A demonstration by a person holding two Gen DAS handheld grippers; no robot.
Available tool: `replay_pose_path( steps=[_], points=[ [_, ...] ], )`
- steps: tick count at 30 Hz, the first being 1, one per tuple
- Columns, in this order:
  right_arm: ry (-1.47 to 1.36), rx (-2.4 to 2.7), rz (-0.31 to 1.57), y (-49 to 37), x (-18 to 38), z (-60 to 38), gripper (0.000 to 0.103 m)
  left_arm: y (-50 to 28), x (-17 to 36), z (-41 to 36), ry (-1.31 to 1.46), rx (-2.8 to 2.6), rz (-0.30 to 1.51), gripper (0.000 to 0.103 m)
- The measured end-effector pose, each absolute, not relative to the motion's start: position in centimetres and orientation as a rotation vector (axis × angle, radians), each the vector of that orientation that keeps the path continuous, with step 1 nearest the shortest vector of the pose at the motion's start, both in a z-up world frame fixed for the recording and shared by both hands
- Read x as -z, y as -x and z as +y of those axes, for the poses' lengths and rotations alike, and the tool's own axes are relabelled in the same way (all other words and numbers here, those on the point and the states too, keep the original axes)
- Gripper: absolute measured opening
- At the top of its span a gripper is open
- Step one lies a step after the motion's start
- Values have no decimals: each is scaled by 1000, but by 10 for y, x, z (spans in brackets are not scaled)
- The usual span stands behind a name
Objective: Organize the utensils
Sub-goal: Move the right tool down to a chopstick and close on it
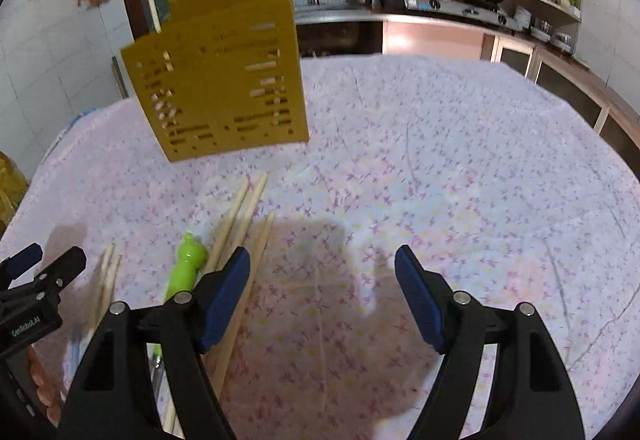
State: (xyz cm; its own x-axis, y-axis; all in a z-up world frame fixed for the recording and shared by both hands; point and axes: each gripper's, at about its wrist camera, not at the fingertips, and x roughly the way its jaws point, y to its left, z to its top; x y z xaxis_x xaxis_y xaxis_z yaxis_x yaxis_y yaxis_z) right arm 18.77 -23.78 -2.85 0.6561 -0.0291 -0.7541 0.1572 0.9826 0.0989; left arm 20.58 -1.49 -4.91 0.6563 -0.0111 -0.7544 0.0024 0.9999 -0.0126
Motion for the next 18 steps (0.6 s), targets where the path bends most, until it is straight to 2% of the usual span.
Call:
replay_pose_path(
  steps=[4, 9, 18],
  points=[
    [-175, 99, 867, -194, 30, -236, 74, -214, 62, -14, 26, 17, 912, 98],
    [-156, 97, 882, -193, 32, -230, 74, -210, 59, -16, 12, 6, 889, 98],
    [-140, 125, 904, -181, 30, -227, 73, -212, 64, -33, -123, 6, 943, 98]
  ],
)
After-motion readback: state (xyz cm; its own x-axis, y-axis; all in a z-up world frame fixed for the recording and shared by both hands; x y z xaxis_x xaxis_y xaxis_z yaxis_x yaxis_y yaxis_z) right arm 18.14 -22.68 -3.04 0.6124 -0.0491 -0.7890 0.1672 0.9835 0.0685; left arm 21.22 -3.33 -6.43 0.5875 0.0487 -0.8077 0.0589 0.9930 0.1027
